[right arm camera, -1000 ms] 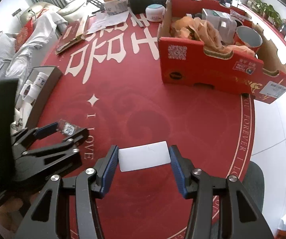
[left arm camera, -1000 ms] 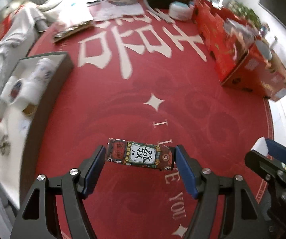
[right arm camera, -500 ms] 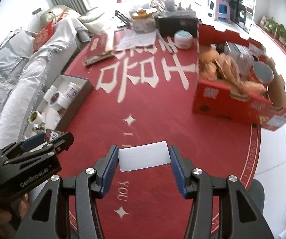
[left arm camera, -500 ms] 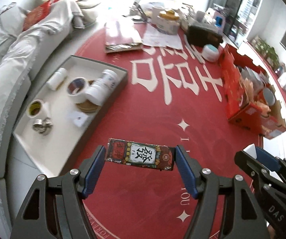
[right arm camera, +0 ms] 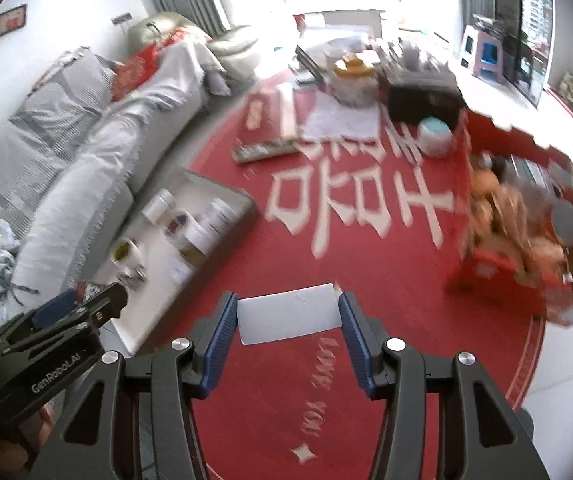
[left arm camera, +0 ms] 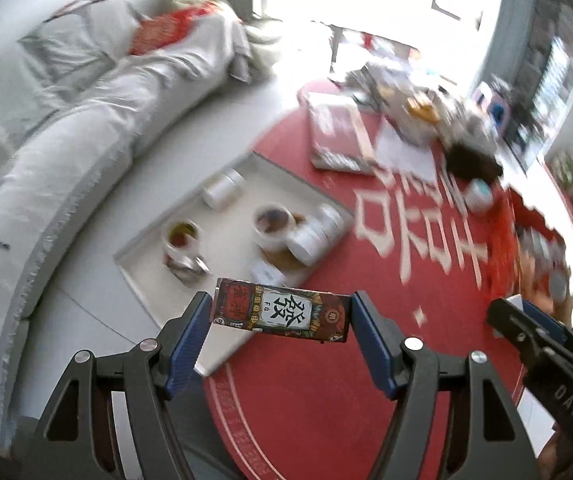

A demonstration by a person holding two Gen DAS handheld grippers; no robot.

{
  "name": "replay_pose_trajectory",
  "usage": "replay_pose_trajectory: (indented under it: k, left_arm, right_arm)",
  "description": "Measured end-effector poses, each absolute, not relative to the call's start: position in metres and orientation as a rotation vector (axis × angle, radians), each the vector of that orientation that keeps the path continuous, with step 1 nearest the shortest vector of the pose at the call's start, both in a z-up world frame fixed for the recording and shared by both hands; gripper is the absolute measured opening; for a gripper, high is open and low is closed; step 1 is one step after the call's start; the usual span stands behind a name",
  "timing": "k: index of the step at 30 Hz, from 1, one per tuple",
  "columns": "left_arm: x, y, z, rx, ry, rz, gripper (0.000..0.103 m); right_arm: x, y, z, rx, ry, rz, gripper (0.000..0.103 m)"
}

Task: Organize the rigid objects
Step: 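Carry the snack packet and white block over the grey box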

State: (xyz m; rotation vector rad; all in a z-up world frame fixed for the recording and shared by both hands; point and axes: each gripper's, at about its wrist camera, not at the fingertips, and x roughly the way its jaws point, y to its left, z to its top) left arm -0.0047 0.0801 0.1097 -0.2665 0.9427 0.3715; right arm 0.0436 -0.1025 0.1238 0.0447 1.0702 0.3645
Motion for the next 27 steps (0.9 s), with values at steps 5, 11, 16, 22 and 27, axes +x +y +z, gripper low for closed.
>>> replay_pose_trajectory:
  k: [5, 11, 16, 22, 27]
  left_arm:
    - [-0.004, 0.111, 0.144, -0.319, 0.876, 0.427, 0.073]
    - [0.000, 0.138, 0.157, -0.343, 0.824, 0.519, 0.073]
    - [0.006, 0.155, 0.125, -0.336, 0.881, 0.599, 0.073]
    - [0.002, 0.162, 0.078, -0.351, 0.975, 0.621, 0.073]
    - [0.000, 0.165, 0.052, -0.358, 1.024, 0.625, 0.073]
  right_arm:
    - [0.072, -0.084, 0.164, 0.069, 1.015, 0.427, 0.053]
    - [0.105, -0.059, 0.213, 0.054, 0.907, 0.467, 0.053]
    - [0.115, -0.027, 0.213, -0.007, 0.899, 0.512, 0.053]
    - [0.105, 0.007, 0.161, -0.075, 1.011, 0.559, 0.053]
    - [0.090, 0.024, 0.117, -0.133, 1.111, 0.578, 0.053]
